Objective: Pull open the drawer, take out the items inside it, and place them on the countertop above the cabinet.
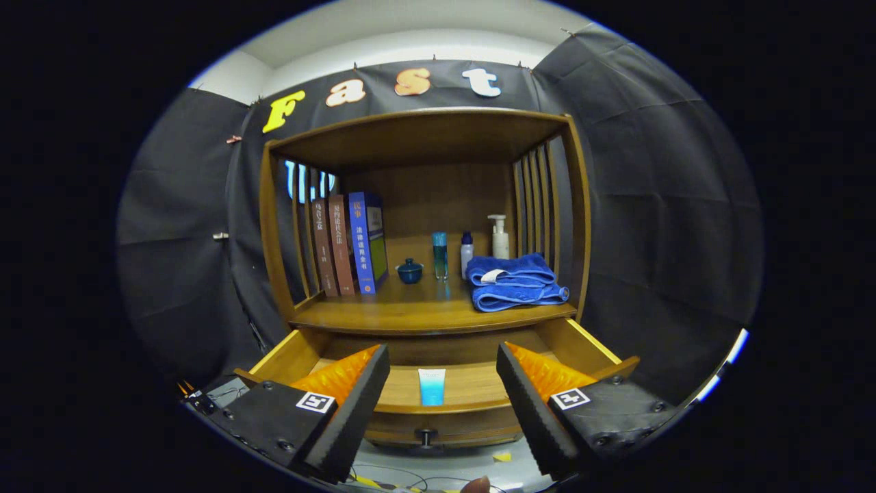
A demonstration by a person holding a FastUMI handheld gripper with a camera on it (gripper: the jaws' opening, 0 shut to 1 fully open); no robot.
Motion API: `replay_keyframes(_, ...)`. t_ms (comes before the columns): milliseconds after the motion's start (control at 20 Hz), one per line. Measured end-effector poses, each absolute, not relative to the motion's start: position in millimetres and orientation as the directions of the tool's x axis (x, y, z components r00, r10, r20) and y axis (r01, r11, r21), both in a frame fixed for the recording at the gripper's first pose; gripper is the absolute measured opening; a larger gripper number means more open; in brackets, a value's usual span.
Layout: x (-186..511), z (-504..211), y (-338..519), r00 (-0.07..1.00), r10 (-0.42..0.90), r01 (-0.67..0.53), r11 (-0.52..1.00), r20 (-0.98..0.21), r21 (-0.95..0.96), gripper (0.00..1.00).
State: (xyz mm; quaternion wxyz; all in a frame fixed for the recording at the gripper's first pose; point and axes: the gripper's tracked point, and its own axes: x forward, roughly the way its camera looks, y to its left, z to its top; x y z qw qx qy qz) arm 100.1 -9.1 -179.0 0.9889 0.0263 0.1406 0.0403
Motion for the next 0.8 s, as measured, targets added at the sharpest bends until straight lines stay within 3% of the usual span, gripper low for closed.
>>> replay_keyframes(250,150.0,-211.9,5.9,0.833,0.154,-0.123,0.988,-0.531,0.094,0.99)
replay_keyframes(450,178.0,-263.4,9.1,0.677,0.146,-0.082,0.989,-0.722,0.123,0.98)
replay_keyframes(800,187.1,-354.5,14.3,0.398,0.100,-0.020,0.995,-0.912,0.101,0.98)
